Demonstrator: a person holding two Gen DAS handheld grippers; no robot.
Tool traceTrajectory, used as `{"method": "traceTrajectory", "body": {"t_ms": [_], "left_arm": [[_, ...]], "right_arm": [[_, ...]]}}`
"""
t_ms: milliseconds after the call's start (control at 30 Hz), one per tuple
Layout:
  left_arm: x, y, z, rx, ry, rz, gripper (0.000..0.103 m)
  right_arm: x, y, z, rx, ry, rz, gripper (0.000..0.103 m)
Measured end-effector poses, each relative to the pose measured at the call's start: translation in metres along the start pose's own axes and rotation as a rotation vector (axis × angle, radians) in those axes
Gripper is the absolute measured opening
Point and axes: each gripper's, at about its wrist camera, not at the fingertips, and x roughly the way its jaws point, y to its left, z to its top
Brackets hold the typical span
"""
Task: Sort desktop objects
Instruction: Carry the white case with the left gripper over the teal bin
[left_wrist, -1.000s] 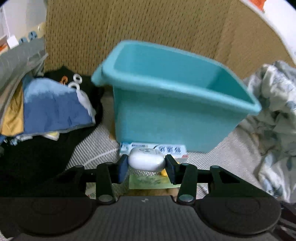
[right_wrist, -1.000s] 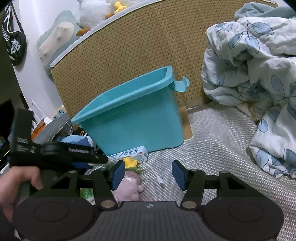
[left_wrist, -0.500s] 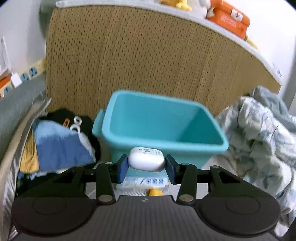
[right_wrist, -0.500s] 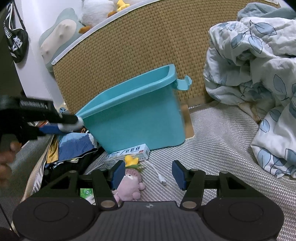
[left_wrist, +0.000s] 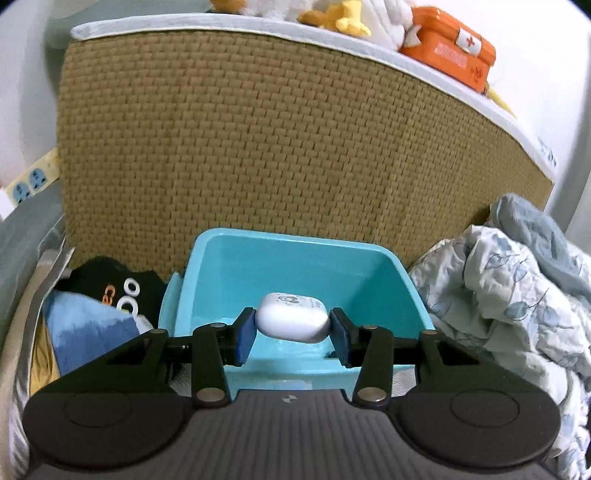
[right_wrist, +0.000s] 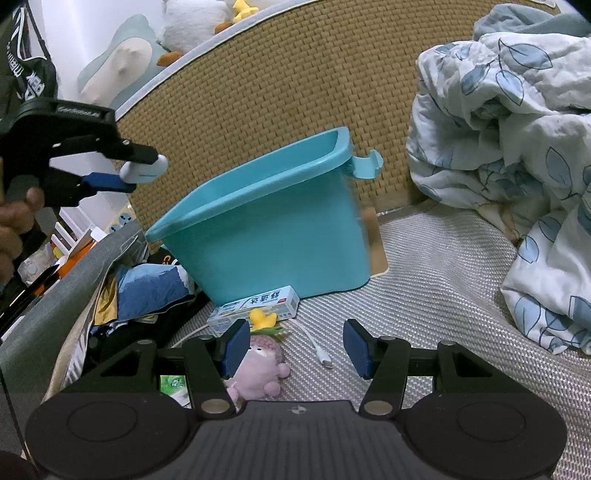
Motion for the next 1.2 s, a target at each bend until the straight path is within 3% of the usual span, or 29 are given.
{"method": "traceTrajectory", "body": {"t_ms": [300, 600, 800, 1200], "left_arm": [[0.059, 0.002, 0.031, 0.032, 0.134, 0.027, 0.047], [0.12, 0.007, 0.035, 0.02, 0.284, 0.048, 0.047], [0.152, 0.007, 0.037, 0.031, 0.334, 0.083, 0.047], [0.203, 0.0, 0.032, 0.104, 0.491, 0.119, 0.047]], "right_arm": [[0.003, -0.001, 0.0, 0.01, 0.016, 0.006, 0.06], [0.002, -0.005, 0.002, 0.015, 0.02, 0.005, 0.06], [0.003, -0.012, 0.003, 0.041, 0.025, -0.001, 0.06], [0.004, -0.018, 0.004, 0.08, 0.037, 0.006, 0.06]]}}
